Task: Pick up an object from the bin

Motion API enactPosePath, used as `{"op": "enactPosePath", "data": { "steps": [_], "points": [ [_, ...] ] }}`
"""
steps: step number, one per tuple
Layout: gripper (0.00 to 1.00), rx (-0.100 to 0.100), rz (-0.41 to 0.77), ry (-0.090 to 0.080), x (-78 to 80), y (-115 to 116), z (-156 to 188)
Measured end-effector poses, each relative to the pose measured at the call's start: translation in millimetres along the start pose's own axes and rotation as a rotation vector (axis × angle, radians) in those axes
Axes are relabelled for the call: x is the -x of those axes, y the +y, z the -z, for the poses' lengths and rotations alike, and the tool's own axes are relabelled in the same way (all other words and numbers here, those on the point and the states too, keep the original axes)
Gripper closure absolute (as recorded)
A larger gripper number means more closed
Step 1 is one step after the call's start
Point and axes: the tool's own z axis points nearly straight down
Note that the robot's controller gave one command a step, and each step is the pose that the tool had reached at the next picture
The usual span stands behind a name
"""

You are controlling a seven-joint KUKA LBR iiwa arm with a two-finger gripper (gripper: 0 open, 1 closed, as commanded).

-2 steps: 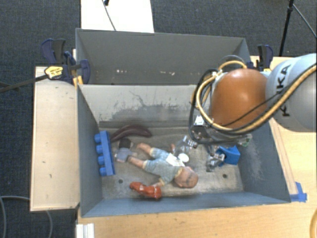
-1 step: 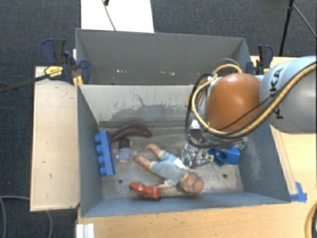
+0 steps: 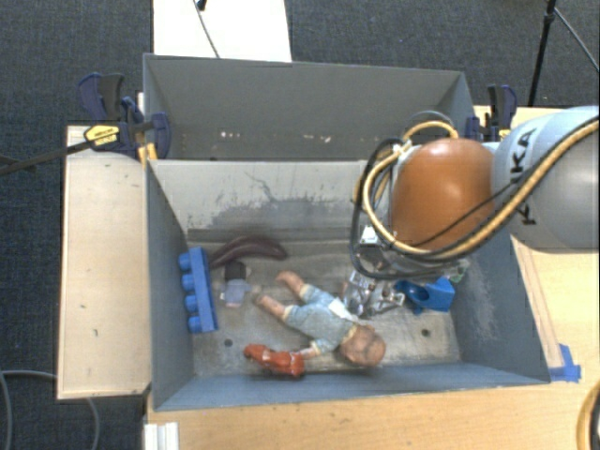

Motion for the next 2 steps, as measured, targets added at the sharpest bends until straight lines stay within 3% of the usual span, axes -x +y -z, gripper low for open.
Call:
{"op": "enactPosePath", "data": {
  "steps": [2],
  "points": [
    [1.00,0.006,0.052,0.004,-13.3,5,94]
  ]
}}
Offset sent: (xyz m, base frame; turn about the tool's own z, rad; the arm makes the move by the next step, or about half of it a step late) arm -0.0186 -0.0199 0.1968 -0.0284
